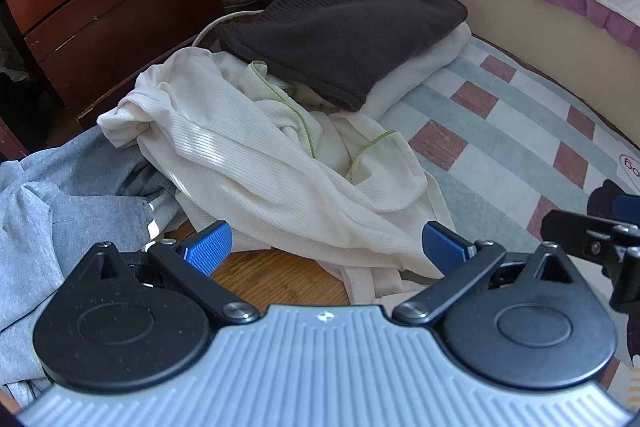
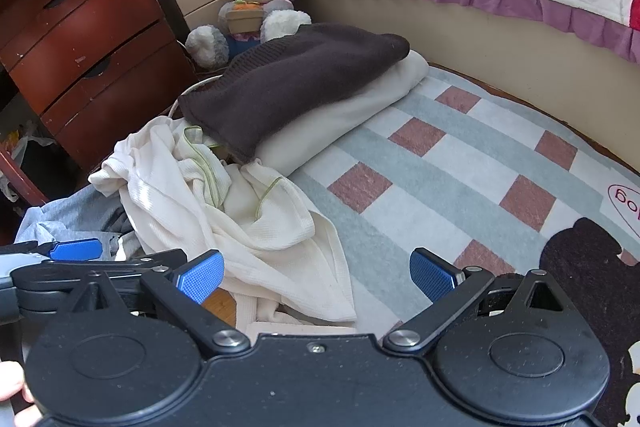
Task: Fold clothes
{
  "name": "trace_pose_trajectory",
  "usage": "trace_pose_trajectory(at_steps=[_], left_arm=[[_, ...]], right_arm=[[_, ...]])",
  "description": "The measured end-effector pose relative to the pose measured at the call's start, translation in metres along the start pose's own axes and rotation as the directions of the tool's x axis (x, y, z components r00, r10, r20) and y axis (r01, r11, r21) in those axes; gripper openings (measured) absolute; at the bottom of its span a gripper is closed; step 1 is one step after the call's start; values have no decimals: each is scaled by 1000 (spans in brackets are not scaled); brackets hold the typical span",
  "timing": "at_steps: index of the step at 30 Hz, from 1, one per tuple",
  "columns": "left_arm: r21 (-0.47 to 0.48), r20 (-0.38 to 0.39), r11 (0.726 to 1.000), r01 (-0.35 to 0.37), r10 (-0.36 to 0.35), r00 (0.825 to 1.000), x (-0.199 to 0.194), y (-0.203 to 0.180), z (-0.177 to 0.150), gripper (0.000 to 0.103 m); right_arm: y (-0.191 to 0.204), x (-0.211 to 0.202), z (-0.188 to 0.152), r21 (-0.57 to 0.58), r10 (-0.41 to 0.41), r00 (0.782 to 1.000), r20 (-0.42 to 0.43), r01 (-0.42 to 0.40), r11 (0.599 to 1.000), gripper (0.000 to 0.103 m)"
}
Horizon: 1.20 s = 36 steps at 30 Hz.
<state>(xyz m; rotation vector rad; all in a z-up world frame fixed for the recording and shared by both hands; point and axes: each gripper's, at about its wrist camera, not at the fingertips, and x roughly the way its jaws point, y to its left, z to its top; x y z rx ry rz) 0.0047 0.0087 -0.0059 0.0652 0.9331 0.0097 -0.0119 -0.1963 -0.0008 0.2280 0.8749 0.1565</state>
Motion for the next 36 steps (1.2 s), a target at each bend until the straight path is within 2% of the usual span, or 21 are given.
trace_pose_trajectory(at_steps=[5, 9, 11, 15, 19, 22, 23, 24, 27, 28, 30, 31, 33, 34, 36], left_arm=[[-5, -1, 1000, 7, -7, 1000, 3, 3, -1, 103], [-31, 28, 997, 68, -67, 997, 4, 11, -2, 103], [-37, 49, 996, 77, -75, 996, 4, 14, -2, 103], [-60, 83, 997, 58, -53, 995, 8, 25, -5, 100], [-100, 77, 995, -7, 15, 997, 22, 42, -7, 100], [-144, 106, 989, -39, 55, 993, 34, 60, -5, 100], [-153, 114, 987, -48, 66, 991, 39, 65, -1, 100], [-162, 116, 986, -48, 68, 991, 43, 69, 5, 100], [-207, 90, 978, -14, 33, 995, 62, 80, 31, 100], [-227, 76, 974, -2, 20, 997, 70, 84, 40, 98], [-284, 22, 959, 21, -16, 1000, 91, 90, 59, 84], [-309, 12, 951, 34, -32, 999, 100, 93, 64, 62], [-346, 33, 937, 41, -32, 999, 114, 98, 69, 56], [-340, 50, 940, 13, 4, 999, 118, 98, 67, 51], [-329, 83, 944, -37, 68, 994, 127, 100, 63, 51]], right_arm=[[1, 4, 0, -3, -2, 1000, -10, 2, 1000, 101], [6, 9, -1, -27, 6, 1000, -18, -7, 1000, 101], [9, 11, -1, -38, 13, 1000, -16, -13, 999, 101], [11, 17, -1, -46, 39, 999, -3, -39, 998, 101], [11, 24, -2, -44, 106, 994, 34, -105, 994, 99], [16, 33, -4, -83, 163, 985, 49, -158, 984, 90], [19, 38, -4, -115, 165, 985, 47, -159, 981, 81], [24, 44, -4, -155, 153, 987, 38, -145, 977, 67], [24, 62, 0, -201, 152, 987, 50, -139, 970, 44], [24, 68, 1, -212, 153, 987, 57, -138, 967, 39], [22, 81, 4, -232, 157, 985, 69, -138, 963, 26], [22, 87, 6, -243, 159, 984, 75, -137, 960, 23], [20, 103, 7, -276, 172, 980, 103, -138, 951, 20], [19, 112, 7, -294, 180, 976, 119, -139, 946, 21], [15, 131, 12, -276, 179, 977, 115, -142, 951, 25]])
